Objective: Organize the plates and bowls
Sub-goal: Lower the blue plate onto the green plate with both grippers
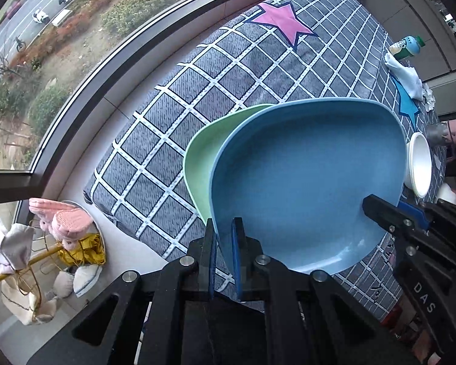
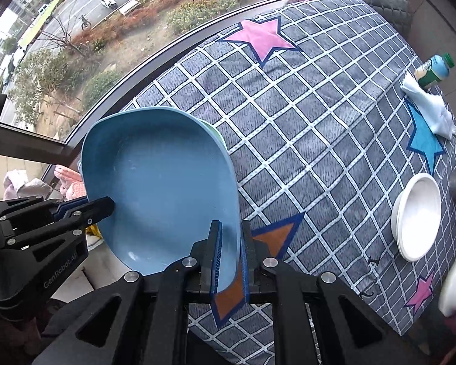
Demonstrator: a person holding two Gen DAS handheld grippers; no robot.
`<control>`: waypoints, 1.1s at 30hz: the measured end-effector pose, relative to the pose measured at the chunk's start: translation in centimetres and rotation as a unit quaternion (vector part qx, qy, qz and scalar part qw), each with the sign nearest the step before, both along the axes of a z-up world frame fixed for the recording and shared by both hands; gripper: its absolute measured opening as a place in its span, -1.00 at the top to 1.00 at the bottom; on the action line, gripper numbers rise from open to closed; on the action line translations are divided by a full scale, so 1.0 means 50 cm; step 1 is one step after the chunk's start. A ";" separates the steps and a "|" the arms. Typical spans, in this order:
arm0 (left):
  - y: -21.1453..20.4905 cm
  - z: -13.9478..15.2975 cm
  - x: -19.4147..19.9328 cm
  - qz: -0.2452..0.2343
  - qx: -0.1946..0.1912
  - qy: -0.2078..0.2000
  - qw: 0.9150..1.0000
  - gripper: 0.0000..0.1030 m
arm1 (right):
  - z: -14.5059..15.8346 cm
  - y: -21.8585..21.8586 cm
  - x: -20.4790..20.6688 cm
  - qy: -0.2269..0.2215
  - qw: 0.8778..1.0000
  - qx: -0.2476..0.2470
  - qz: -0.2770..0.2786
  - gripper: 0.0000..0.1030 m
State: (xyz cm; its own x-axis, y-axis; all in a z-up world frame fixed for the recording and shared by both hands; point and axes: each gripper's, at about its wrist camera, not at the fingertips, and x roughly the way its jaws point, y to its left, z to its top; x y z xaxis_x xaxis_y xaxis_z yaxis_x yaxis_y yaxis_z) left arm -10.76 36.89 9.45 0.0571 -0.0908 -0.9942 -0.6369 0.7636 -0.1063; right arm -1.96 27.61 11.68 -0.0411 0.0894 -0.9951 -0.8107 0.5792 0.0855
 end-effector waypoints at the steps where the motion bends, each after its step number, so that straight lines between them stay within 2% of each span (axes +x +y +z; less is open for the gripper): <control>1: 0.003 -0.003 0.000 -0.001 -0.001 0.001 1.000 0.82 | -0.003 0.005 0.005 0.001 1.000 -0.002 0.000 0.74; 33: 0.019 -0.033 0.014 -0.009 -0.010 0.021 1.000 0.81 | -0.039 0.027 0.023 0.015 1.000 -0.018 -0.008 0.74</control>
